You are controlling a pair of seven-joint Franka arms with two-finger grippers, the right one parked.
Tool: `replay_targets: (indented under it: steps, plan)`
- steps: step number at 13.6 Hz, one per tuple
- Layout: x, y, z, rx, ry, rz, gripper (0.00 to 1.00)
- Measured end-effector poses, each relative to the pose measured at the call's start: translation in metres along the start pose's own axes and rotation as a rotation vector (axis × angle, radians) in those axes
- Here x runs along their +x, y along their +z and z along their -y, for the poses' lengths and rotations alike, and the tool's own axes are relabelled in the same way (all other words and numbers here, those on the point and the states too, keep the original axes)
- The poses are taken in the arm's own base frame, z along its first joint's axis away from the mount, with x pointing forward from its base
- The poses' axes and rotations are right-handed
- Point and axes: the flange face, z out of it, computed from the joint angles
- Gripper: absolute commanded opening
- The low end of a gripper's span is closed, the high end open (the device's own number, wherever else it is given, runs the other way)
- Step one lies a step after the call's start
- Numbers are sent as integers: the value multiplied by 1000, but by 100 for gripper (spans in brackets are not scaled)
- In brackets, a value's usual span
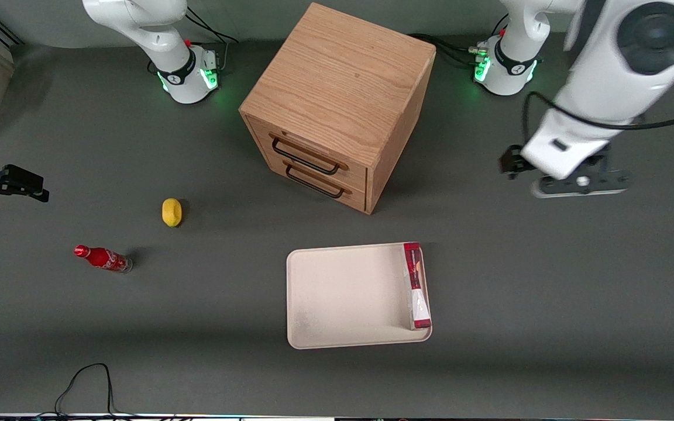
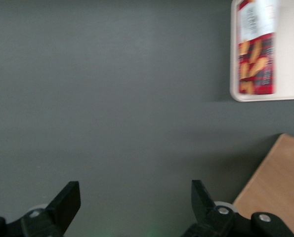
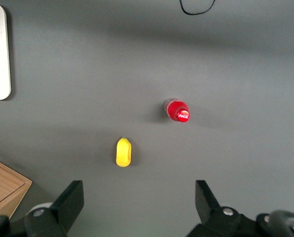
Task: Place red cookie box on tray
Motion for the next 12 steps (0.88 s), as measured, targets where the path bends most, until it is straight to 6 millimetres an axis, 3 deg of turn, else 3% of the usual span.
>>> replay_targets:
  steps: [2, 4, 6, 12]
  plan:
    - [-4, -1, 62, -33, -4, 3, 100]
    - [-2, 2, 101, -51, -5, -1, 100]
    - [1, 5, 115, -57, -9, -14, 100]
    - [12, 0, 125, -114, -40, -70, 100]
